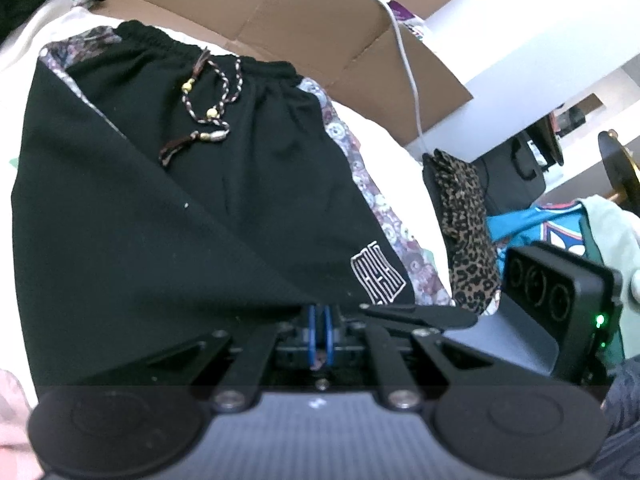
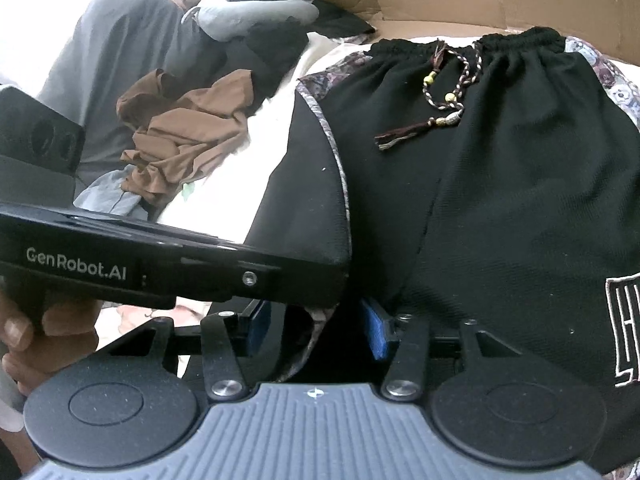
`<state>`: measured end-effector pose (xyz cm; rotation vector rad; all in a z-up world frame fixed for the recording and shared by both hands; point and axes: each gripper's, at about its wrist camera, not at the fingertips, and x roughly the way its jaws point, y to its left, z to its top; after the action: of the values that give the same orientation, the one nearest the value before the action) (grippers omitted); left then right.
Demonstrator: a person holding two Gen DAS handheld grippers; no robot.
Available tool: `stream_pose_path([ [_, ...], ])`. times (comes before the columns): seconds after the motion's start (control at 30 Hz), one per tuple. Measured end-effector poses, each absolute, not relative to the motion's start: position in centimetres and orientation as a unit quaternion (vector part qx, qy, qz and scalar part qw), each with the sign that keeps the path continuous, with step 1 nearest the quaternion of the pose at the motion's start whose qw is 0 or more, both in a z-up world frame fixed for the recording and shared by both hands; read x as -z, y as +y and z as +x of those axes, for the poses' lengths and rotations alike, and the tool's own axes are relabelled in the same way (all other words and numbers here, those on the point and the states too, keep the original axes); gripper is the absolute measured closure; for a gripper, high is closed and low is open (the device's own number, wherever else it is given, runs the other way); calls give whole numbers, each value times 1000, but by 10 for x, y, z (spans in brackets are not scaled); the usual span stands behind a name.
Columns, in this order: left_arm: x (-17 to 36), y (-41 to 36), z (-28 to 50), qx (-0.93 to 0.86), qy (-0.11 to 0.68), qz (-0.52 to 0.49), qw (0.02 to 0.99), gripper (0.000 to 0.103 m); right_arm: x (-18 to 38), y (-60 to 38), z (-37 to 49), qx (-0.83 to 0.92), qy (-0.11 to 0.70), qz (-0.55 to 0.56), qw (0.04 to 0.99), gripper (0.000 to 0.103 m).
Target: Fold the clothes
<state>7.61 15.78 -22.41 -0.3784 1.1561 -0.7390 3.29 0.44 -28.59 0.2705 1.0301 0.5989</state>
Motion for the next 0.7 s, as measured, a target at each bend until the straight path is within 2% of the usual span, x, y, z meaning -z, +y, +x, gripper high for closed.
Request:
stream_pose_path([
  [0.07,224,156,75,343,531,-174,755,98,286,7,33,-283,482,127,820,51],
  [0.13,224,154,74,347,531,-171,754,98,287,10,33,-287,479,126,820,59],
  [0.2,223,156,74,347,531,-167,755,97,288,13,33,-288,476,117,822,83],
  [0.23,222,158,75,346,530,-168,756,96,290,13,33,-288,476,115,823,88],
  [0.27,222,160,75,344,530,-171,756,94,292,13,34,-288,476,113,823,98],
  [0.3,222,164,77,341,530,-177,756,93,294,12,35,-287,477,115,822,100],
  [0.6,224,207,83,266,519,-180,792,90,307,5,38,-276,494,138,813,97],
  [0.7,228,218,84,242,525,-180,796,90,310,2,40,-271,498,154,809,87],
])
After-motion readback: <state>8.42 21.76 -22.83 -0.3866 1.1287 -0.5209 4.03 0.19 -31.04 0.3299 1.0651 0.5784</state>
